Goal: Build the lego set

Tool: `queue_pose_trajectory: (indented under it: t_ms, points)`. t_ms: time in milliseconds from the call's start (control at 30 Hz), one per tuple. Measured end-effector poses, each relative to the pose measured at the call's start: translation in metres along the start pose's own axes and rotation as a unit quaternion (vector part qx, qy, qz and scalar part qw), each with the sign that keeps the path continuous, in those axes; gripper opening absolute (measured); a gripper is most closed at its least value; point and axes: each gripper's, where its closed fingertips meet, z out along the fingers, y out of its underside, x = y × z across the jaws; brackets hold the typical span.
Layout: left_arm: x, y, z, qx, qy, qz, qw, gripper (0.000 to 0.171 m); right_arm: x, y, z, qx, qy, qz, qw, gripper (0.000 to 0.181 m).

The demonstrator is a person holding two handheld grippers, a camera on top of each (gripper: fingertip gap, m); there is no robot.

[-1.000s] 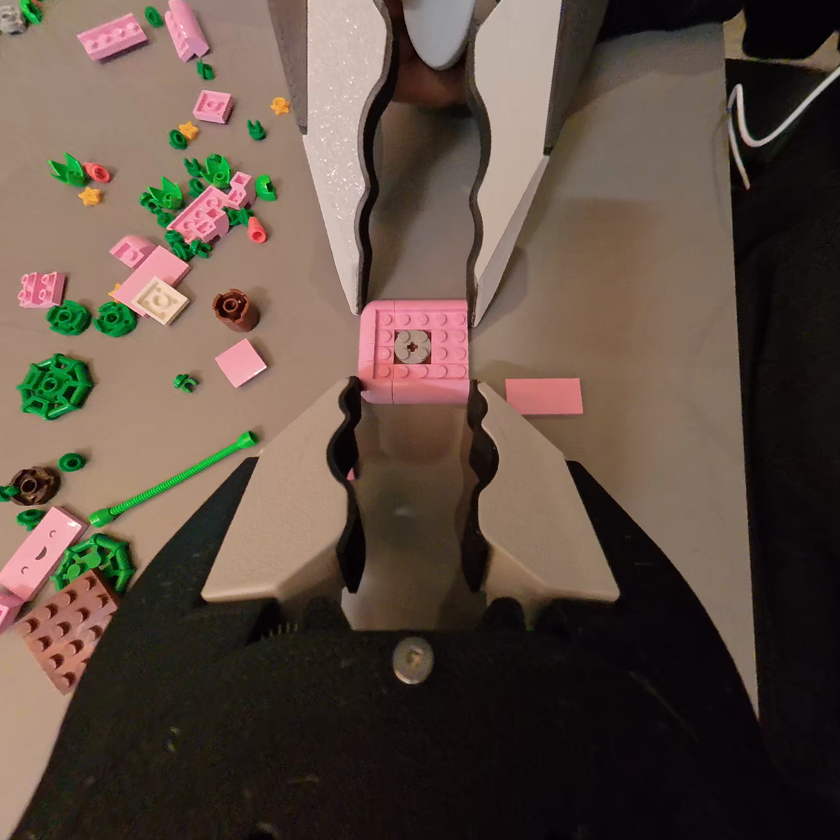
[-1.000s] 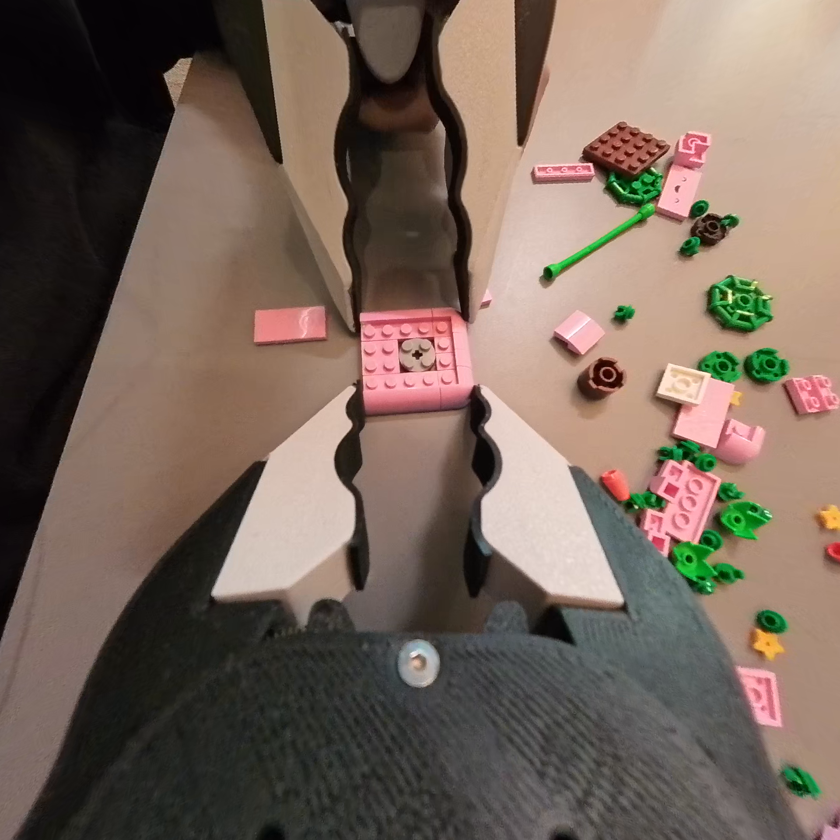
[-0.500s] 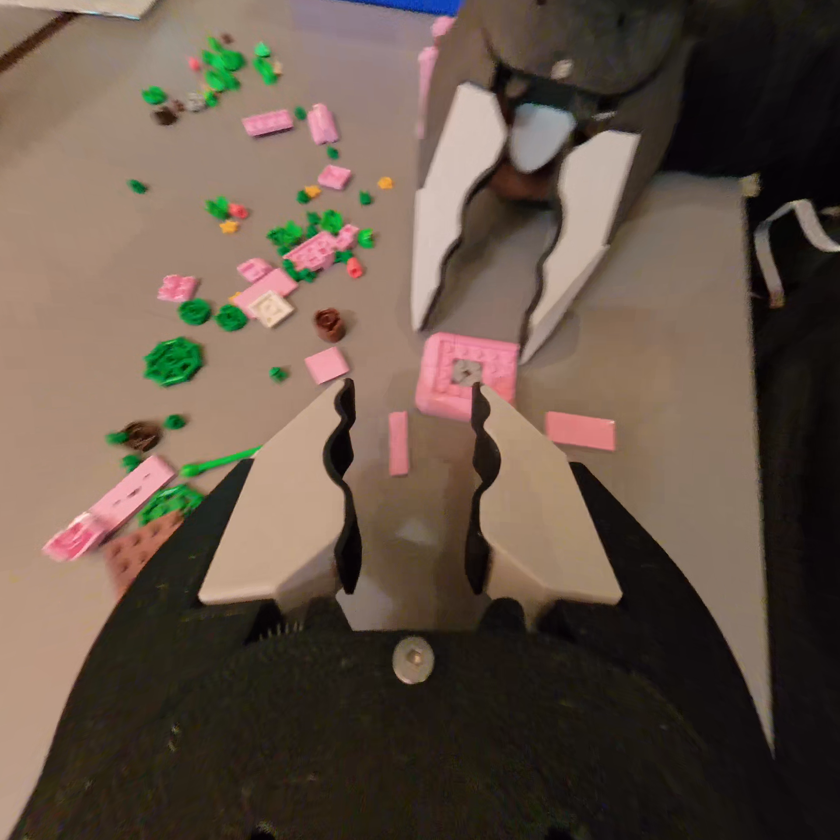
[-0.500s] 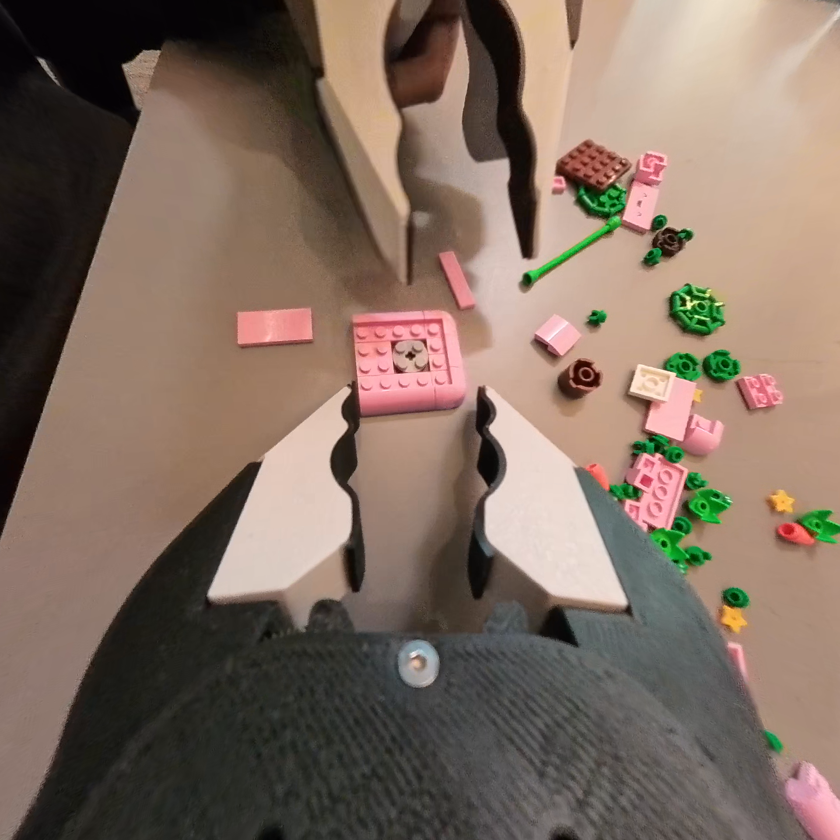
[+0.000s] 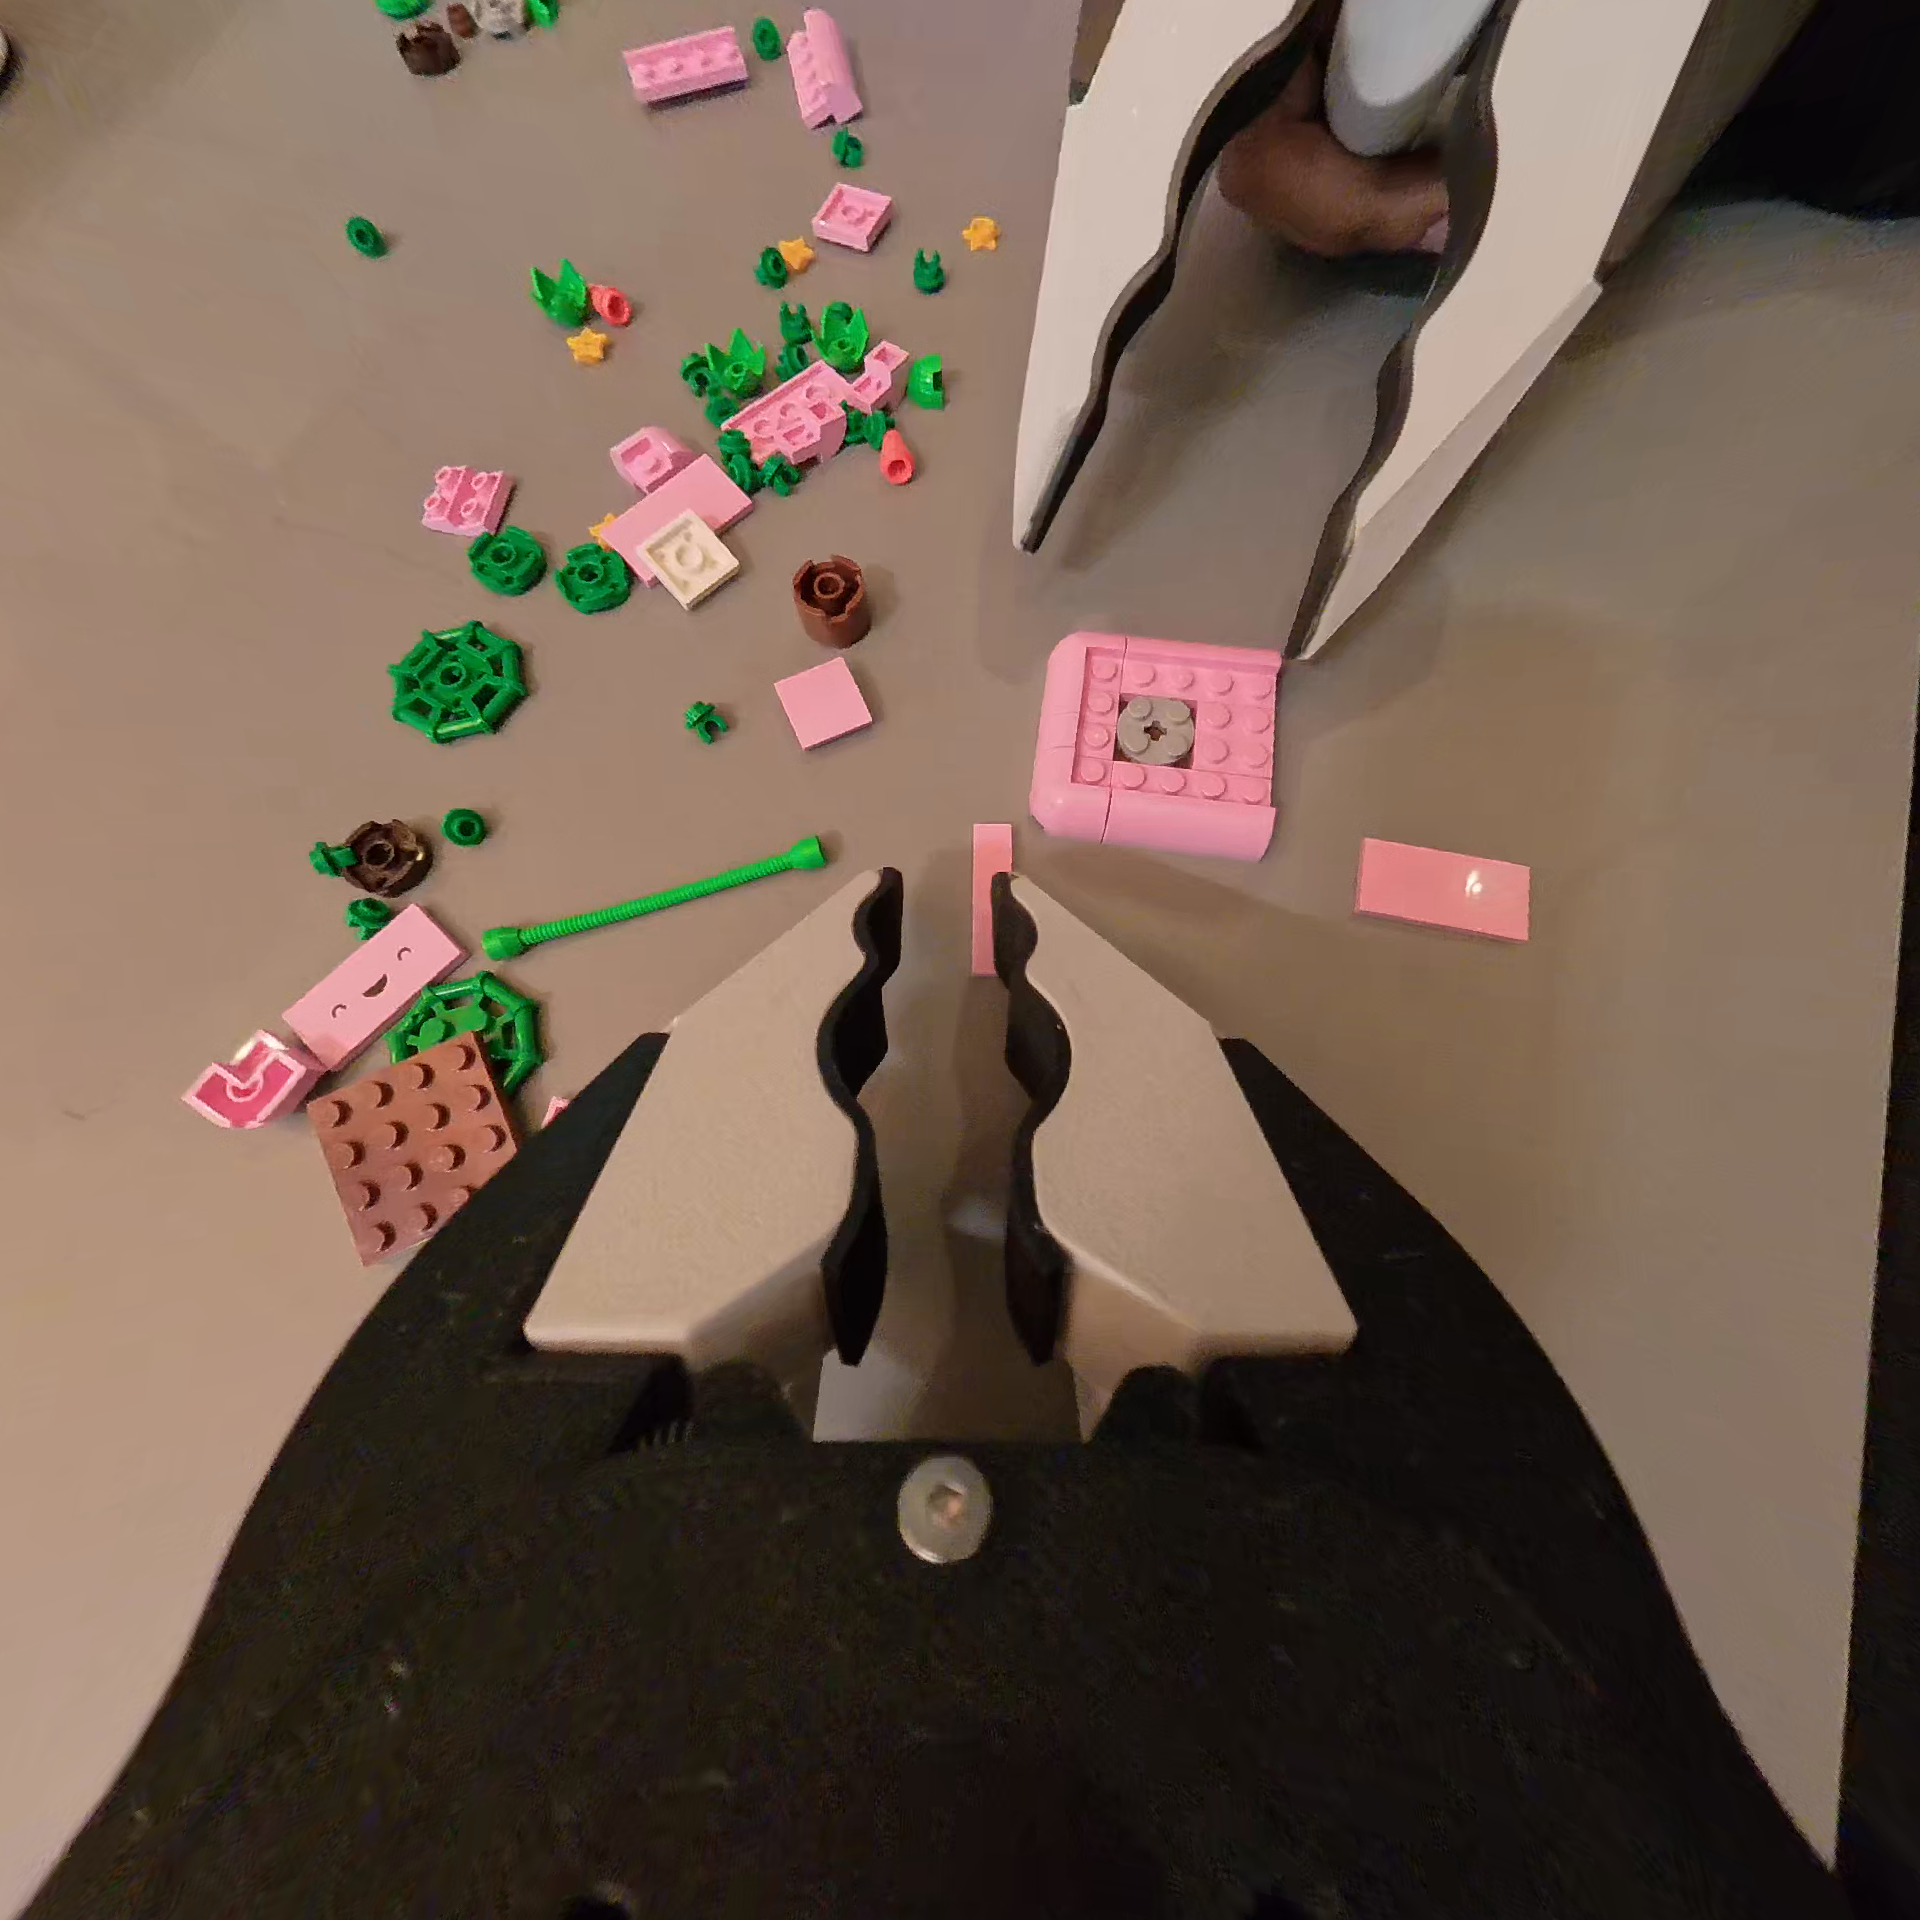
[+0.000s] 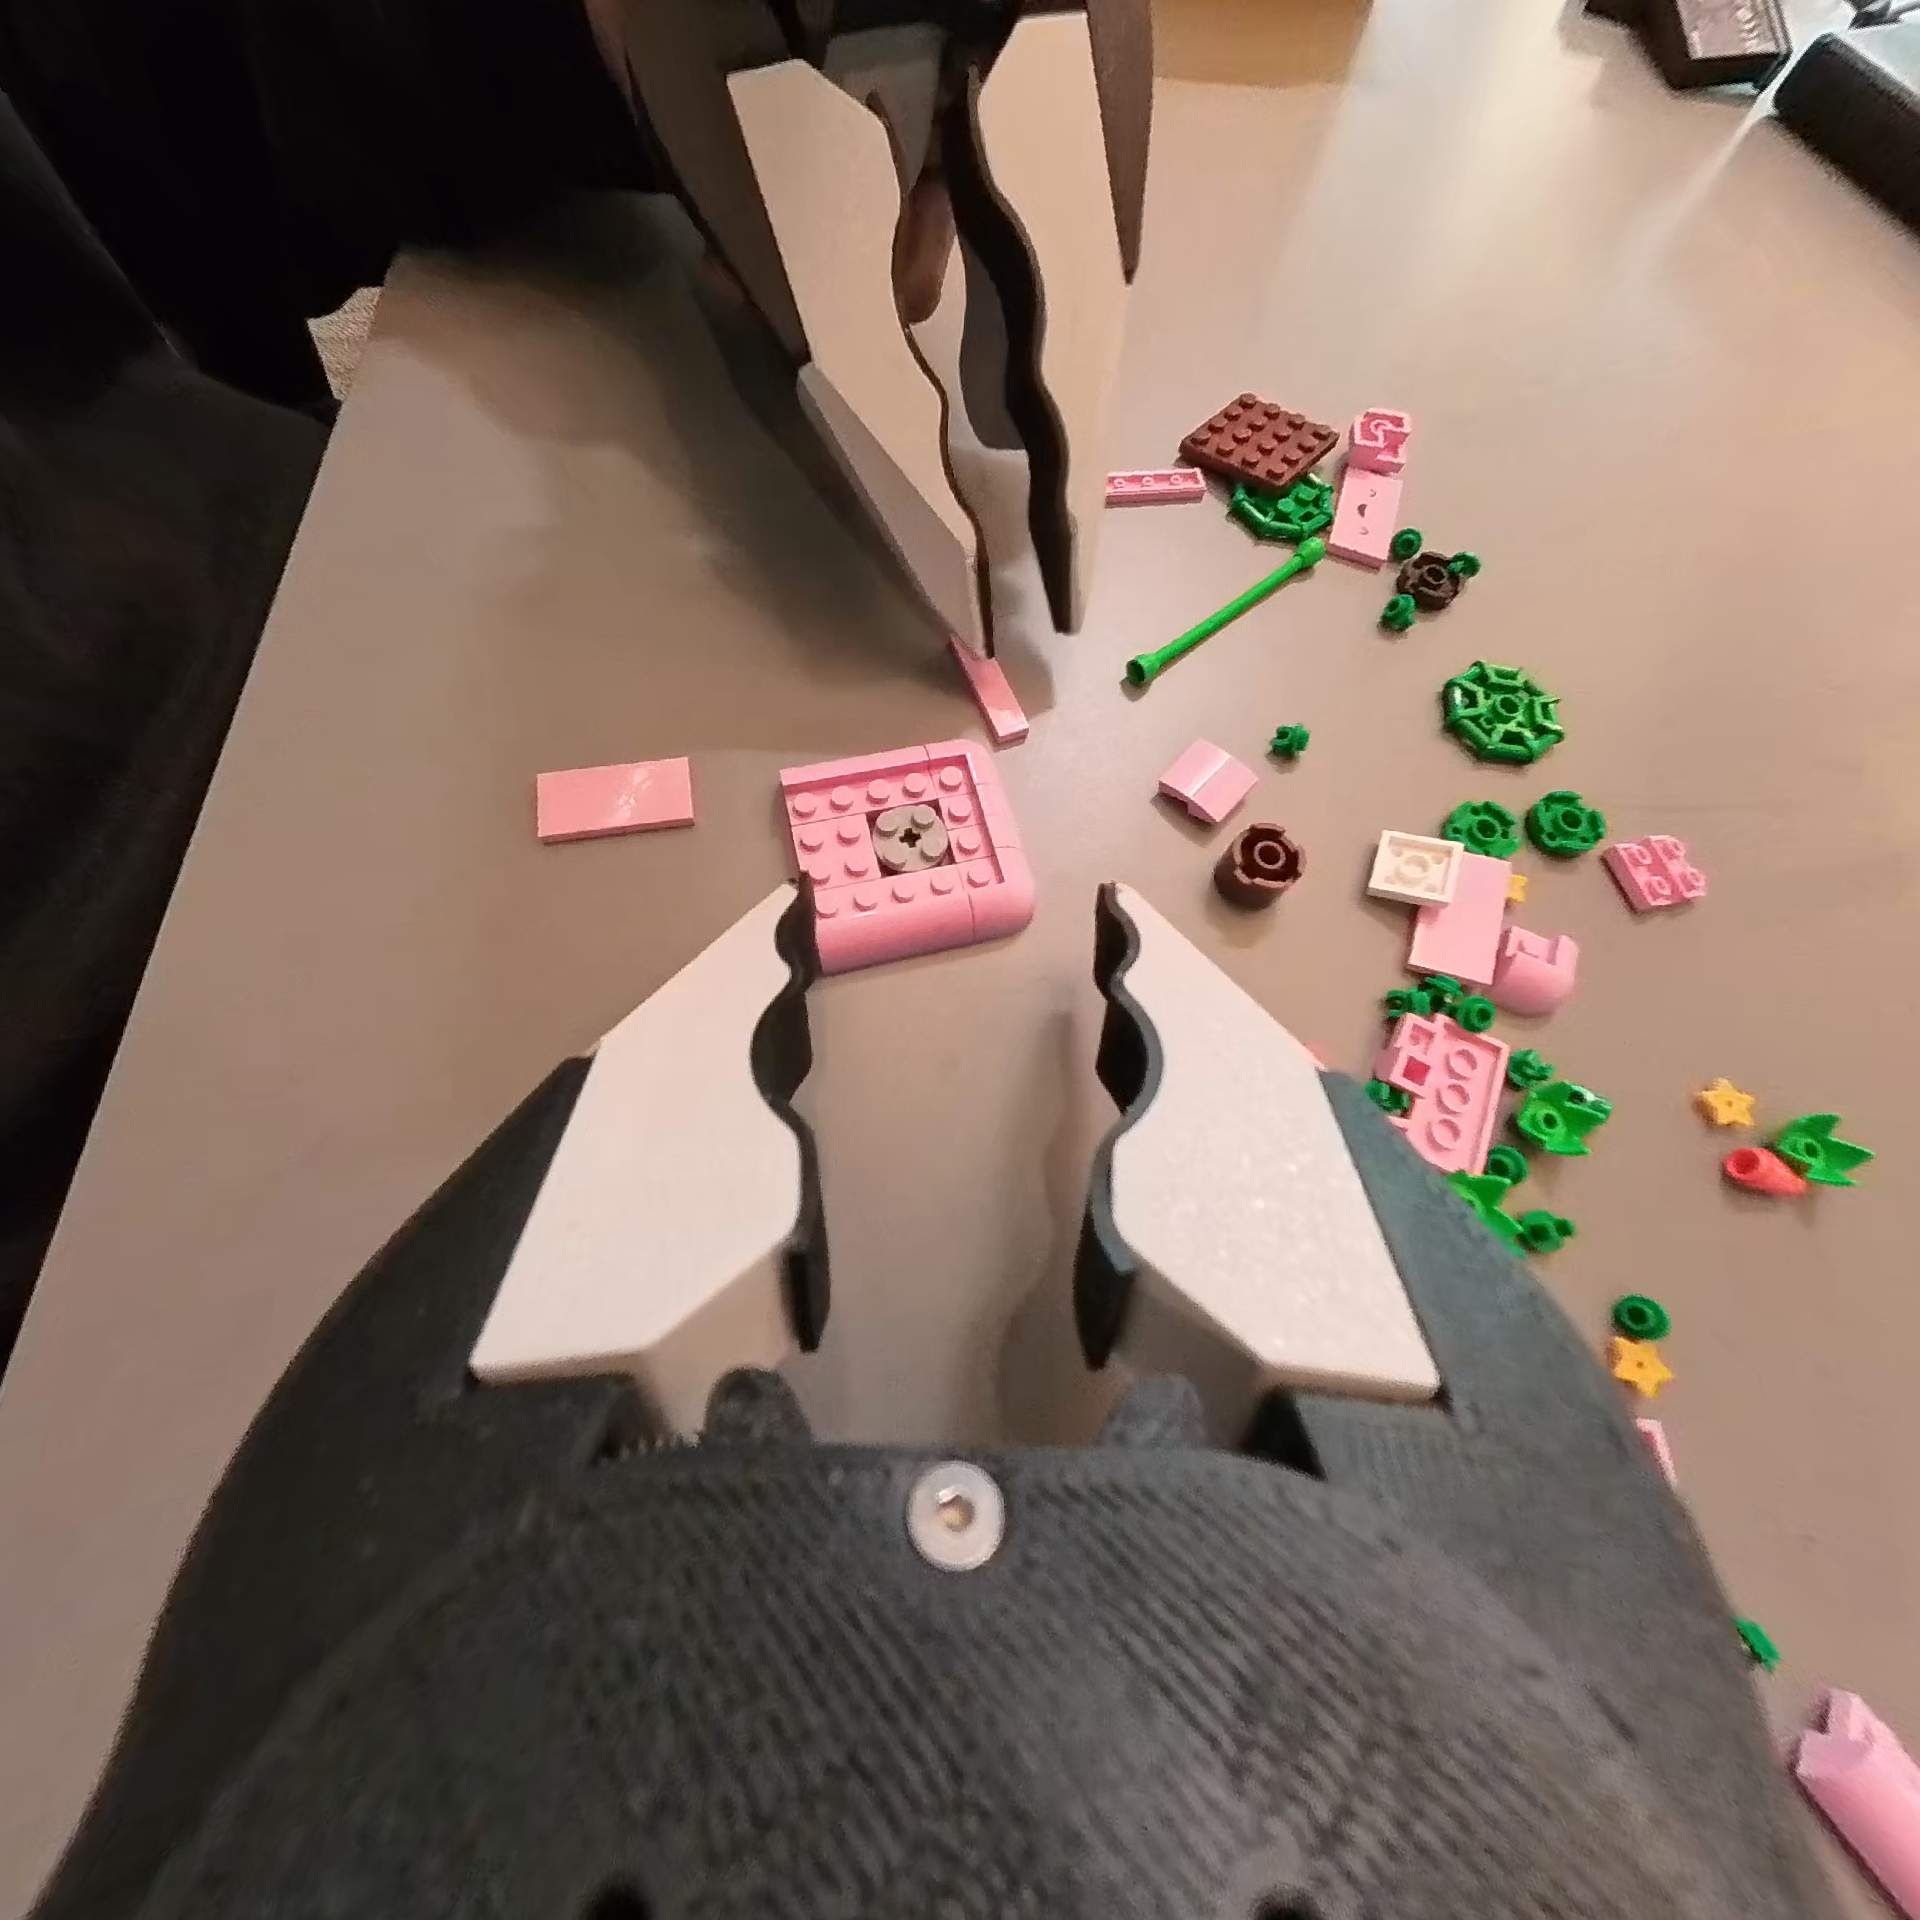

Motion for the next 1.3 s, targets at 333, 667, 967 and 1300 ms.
queue_pose_trajectory:
  t_ms: [333,667,967,1300]
  points:
    - [-0.003,0.002,0.002,-0.008,0.021,-0.038,0.999,0.018,-0.002,0.004,0.004,-0.018,-0.004,-0.005,1.0,0.051]
    - [-0.003,0.006,0.005,-0.027,0.01,-0.027,0.999,0.028,-0.007,0.007,0.013,-0.043,-0.024,0.01,0.999,0.059]
    - [-0.007,0.006,0.005,-0.025,-0.005,-0.032,0.999,0.029,-0.005,0.007,0.013,-0.043,-0.014,0.01,0.999,0.048]
    - [-0.011,0.006,0.004,-0.022,-0.009,-0.044,0.999,0.026,0.005,0.009,0.015,-0.051,0.014,0.025,0.998,0.046]
